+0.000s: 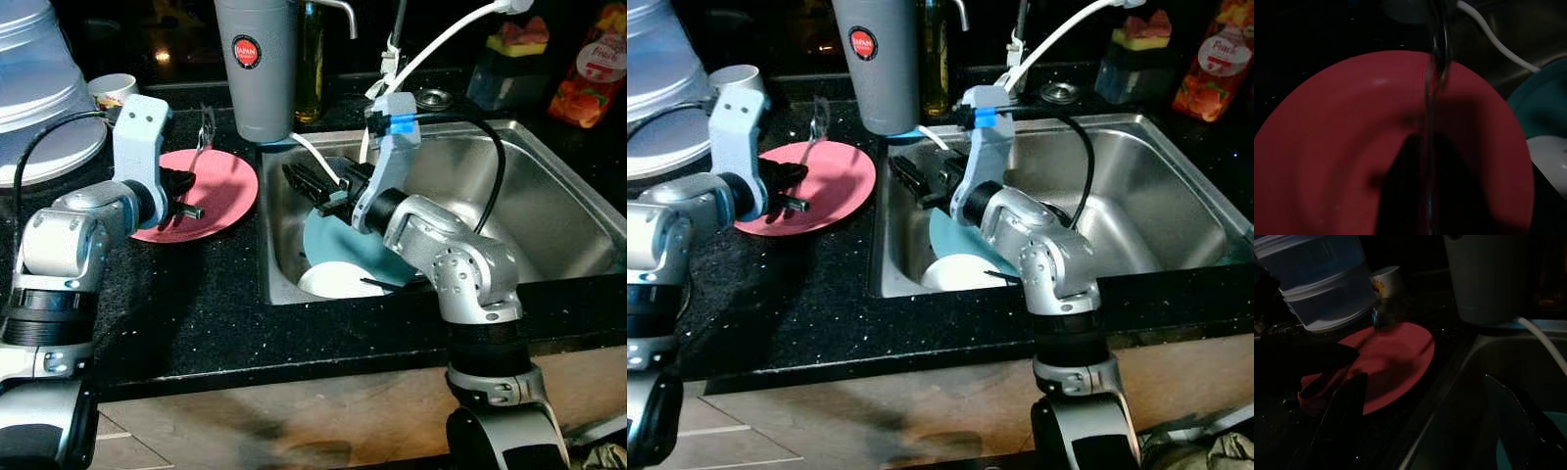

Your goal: Kitchen organization

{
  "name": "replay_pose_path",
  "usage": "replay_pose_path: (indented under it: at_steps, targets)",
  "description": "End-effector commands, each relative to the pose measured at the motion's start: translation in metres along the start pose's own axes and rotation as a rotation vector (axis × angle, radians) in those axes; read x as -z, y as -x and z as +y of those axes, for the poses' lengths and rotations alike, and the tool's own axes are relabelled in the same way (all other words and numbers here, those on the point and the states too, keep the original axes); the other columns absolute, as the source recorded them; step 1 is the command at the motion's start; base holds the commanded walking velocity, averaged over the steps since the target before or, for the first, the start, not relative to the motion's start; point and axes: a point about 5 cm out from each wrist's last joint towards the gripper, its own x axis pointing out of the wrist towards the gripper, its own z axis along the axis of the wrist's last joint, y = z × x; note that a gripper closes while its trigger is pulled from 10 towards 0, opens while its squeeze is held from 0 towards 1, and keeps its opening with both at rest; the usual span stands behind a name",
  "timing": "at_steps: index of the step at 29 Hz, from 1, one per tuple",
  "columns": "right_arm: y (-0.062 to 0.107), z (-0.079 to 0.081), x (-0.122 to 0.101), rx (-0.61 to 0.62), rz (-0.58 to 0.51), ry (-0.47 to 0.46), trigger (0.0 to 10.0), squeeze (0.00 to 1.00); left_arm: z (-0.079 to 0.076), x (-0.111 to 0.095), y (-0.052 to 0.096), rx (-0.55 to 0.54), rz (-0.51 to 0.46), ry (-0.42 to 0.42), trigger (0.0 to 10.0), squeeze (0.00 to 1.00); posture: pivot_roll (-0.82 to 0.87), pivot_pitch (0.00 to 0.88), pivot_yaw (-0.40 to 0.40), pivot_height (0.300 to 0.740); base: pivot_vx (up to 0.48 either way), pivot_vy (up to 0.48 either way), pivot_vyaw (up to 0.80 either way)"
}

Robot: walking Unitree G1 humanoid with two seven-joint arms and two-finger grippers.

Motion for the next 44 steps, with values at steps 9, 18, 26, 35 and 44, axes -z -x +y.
replay_pose_path:
  at_steps: [9, 18, 26, 35, 44]
  targets:
    - [-0.001, 0.000, 0.003, -0.005, 0.024, 0.014, 10.0, 0.00, 0.014, -0.001, 0.005, -0.078, 0.037, -0.052, 10.0, 0.00, 0.01, 0.040, 0.026, 0.740, 0.000, 0.000, 0.00]
    - [-0.001, -0.001, 0.004, -0.009, 0.027, 0.023, 10.0, 0.00, 0.026, 0.005, 0.007, -0.090, 0.081, -0.054, 10.0, 0.00, 0.01, 0.027, 0.026, 0.740, 0.000, 0.000, 0.00]
    - [-0.001, -0.001, 0.004, -0.012, 0.030, 0.028, 10.0, 0.00, 0.022, 0.013, 0.007, -0.043, 0.109, -0.076, 10.0, 0.00, 0.00, 0.026, 0.025, 0.740, 0.000, 0.000, 0.00]
    - [0.000, 0.000, 0.004, -0.015, 0.035, 0.031, 10.0, 0.00, 0.019, 0.028, 0.010, -0.014, 0.224, -0.119, 8.6, 0.00, 0.00, 0.027, 0.027, 0.740, 0.000, 0.000, 0.00]
    - [-0.001, -0.001, 0.004, -0.014, 0.037, 0.028, 10.0, 0.00, 0.022, 0.026, 0.012, -0.012, 0.228, -0.103, 0.0, 0.00, 0.01, 0.033, 0.023, 0.740, 0.000, 0.000, 0.00]
